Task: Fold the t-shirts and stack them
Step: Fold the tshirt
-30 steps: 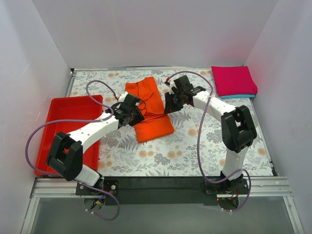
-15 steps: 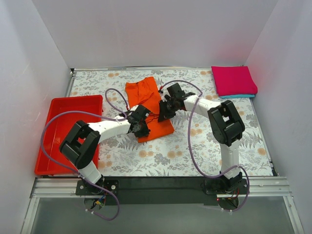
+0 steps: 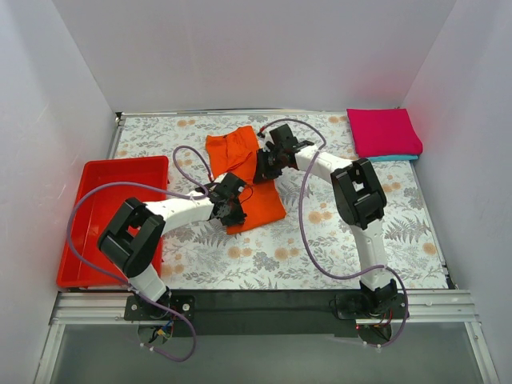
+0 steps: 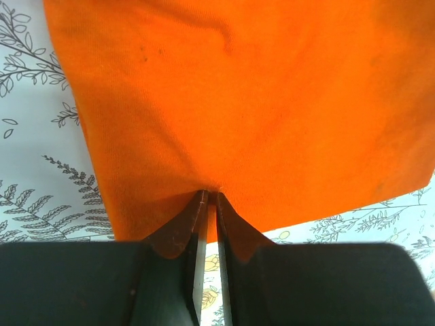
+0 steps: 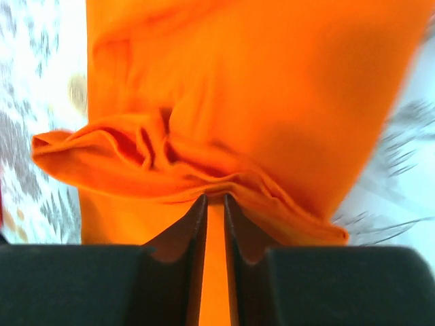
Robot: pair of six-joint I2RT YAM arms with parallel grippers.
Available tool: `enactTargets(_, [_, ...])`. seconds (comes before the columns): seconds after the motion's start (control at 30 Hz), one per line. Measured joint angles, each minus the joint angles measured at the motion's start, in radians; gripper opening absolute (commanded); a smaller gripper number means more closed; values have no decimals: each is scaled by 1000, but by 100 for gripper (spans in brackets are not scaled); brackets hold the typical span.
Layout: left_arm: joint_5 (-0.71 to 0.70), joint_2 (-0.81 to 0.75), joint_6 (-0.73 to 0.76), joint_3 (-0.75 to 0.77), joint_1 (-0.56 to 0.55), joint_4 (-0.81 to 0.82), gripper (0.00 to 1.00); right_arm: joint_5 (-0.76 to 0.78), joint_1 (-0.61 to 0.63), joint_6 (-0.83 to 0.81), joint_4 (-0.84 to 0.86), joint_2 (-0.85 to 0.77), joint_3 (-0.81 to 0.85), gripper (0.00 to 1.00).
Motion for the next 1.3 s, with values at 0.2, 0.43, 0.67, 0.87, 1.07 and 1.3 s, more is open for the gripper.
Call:
enactTargets(0.2, [18, -6, 11, -13, 2, 16, 13, 24, -37, 34, 26, 16, 42, 36])
enactTargets(0.43, [58, -38, 12, -56, 3, 39, 15, -9, -46, 43, 98, -175, -238, 38])
enactTargets(0.67, [117, -79, 14, -100, 3, 25, 16, -53, -39, 54, 153, -405, -613, 37])
enactTargets(0.87, [167, -164, -13, -177, 0, -24, 18, -109, -22, 69, 217, -541, -837, 35])
enactTargets(1.07, [177, -257, -49, -235, -2, -121, 23, -137, 74, 117, 239, -654, -969, 35])
enactTargets(1.3, [123, -357, -76, -214, 18, -204, 31, -145, 36, 122, 214, -712, -925, 34])
